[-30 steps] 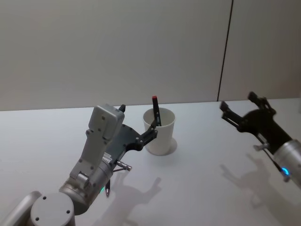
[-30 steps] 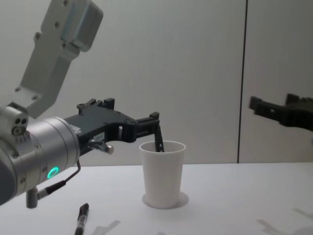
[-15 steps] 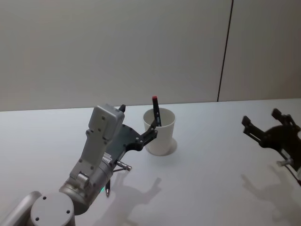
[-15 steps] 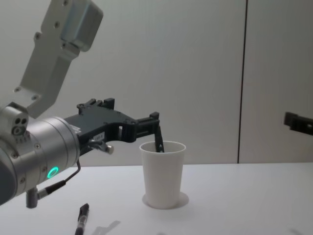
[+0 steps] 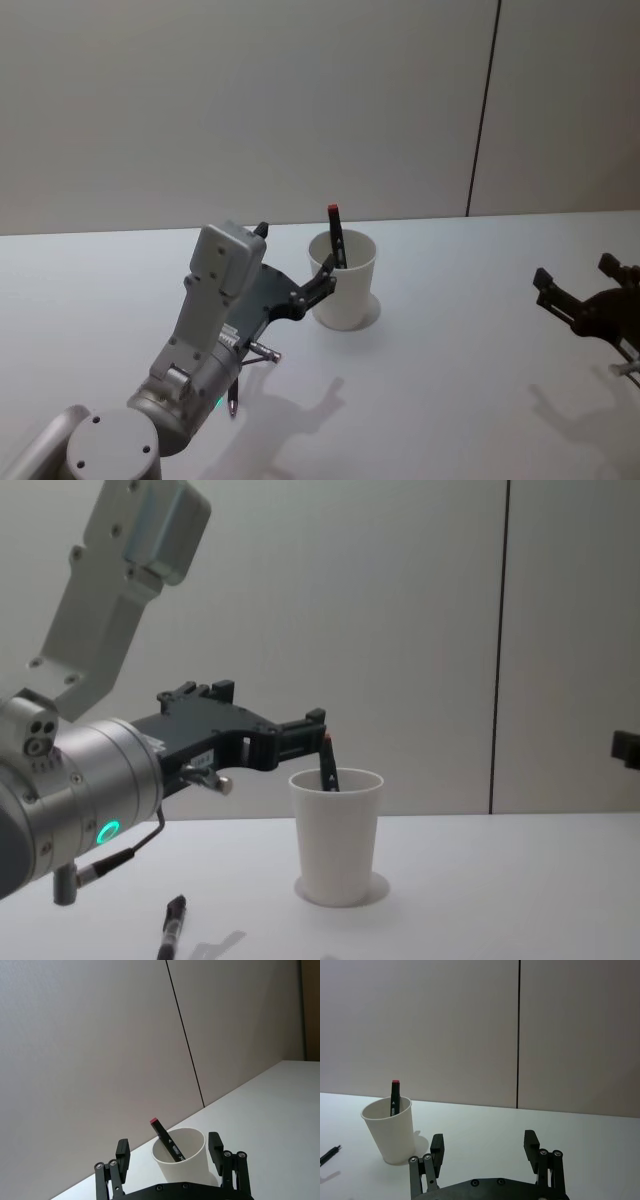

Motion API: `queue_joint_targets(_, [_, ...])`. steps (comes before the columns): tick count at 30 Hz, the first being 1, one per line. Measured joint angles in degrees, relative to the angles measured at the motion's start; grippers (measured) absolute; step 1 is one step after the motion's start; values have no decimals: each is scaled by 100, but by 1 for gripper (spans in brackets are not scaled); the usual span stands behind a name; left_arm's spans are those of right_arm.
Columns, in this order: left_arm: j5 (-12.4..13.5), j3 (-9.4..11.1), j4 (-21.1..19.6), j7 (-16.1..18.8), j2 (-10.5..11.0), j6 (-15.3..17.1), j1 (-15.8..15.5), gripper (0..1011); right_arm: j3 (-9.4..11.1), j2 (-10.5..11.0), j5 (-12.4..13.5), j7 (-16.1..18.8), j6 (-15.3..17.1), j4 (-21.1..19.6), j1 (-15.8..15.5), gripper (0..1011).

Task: Place the pen into the pen holder.

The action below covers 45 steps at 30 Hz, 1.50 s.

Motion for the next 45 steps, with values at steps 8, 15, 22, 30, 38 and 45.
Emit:
queue_joint_targets(8, [12,-4,0,3,-3,14,1,1000,27,50,18,-54,75,-115,-99,1002])
queue_joint_targets(15, [63,-16,-19,102,-13,101,12,1000,40,75,26,-79,115,-173,-149,1002])
queue_joint_targets(22, [111,-38,-77,254,-14,324,41,1000,47,89,31,-95,137,-204,-179,1002])
queue_joint_targets(30, [106,-72,-182,371,4,782,94,1000,54,98,36,-104,151,-227,-199,1001])
queue_joint_targets(38, [-3,-106,-281,470,10,1324,146,1000,56,101,37,-110,159,-239,-207,1002])
queue_joint_targets(45, [-169,-146,-359,604,-15,1836,176,1000,56,104,37,-113,163,-242,-211,1002])
